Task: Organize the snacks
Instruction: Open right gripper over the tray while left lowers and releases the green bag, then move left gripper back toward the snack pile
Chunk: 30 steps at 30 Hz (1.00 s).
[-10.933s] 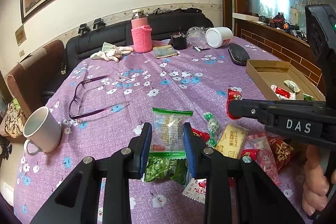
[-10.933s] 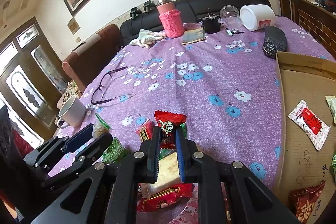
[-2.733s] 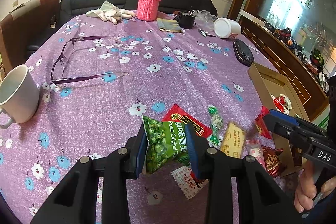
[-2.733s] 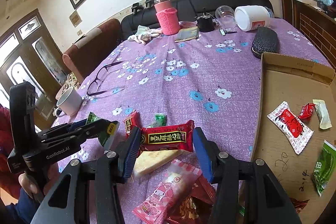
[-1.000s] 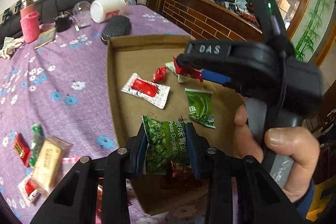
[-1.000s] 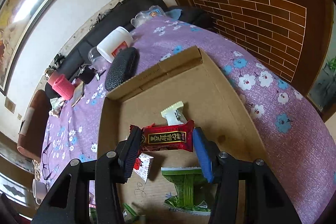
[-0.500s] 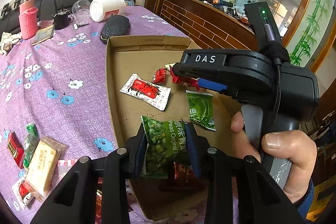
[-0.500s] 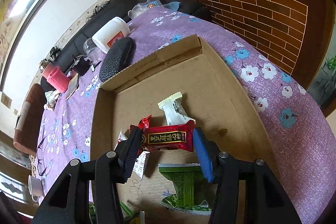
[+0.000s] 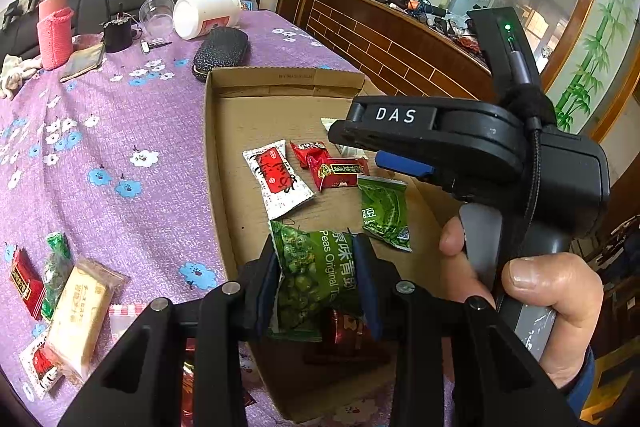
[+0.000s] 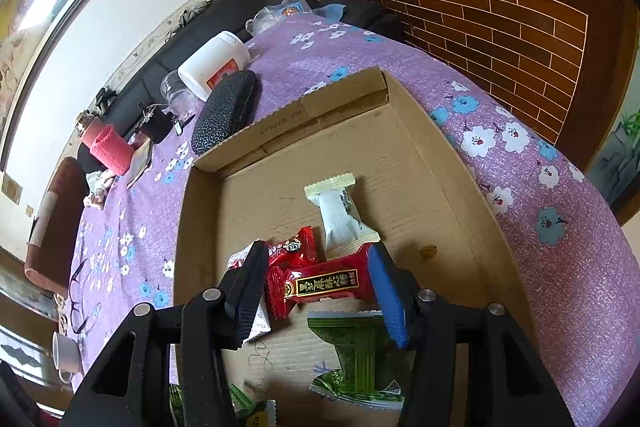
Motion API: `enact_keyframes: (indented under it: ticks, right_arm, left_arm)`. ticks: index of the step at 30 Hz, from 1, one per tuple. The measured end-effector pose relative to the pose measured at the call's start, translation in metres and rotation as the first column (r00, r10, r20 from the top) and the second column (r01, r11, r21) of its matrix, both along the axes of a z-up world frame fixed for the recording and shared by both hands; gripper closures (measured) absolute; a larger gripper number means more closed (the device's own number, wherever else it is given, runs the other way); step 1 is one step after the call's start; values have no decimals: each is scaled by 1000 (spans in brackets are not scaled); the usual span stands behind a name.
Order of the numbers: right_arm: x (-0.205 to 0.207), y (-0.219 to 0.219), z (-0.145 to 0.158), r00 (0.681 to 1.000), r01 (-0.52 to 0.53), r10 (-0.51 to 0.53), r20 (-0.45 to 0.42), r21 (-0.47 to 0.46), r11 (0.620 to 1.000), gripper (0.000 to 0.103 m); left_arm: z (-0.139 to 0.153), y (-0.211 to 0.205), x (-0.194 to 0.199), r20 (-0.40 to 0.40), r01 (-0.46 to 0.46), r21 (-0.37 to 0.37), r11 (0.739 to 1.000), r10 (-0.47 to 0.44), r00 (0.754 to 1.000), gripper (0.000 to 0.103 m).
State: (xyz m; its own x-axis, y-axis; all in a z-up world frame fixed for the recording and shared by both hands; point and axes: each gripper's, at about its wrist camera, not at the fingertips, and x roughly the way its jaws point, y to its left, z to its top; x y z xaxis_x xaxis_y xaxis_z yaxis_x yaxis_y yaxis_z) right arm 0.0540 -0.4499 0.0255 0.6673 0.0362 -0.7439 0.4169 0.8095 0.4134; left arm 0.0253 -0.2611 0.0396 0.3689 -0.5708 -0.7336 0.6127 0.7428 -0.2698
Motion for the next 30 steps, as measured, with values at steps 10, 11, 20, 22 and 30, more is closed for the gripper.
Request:
enact_keyframes:
  ticks: [10, 11, 20, 22, 30]
  right_arm:
    - [-5, -3, 5, 1000, 18, -18, 20, 3, 1000, 47]
    - [-5, -3, 5, 1000, 18, -18, 22, 2, 1000, 47]
    - [-10, 0, 12, 999, 19, -18, 51, -14, 1000, 47]
    - [-11, 2, 13, 999, 14, -13, 53, -20, 1000, 47]
    - [-11, 6, 16, 998, -1, 3, 65, -33, 999, 47]
  left_arm:
    - [7, 5, -1, 24, -14, -23, 1000, 14, 1000, 53]
    - [9, 5, -2, 30, -14, -24, 1000, 15, 999, 52]
    - [28, 13, -11, 54, -13, -39, 999, 15, 998, 52]
    - [33, 17, -13, 62, -14, -43, 999, 16, 998, 52]
    - [45, 40, -20, 78, -31, -26, 999, 33, 996, 51]
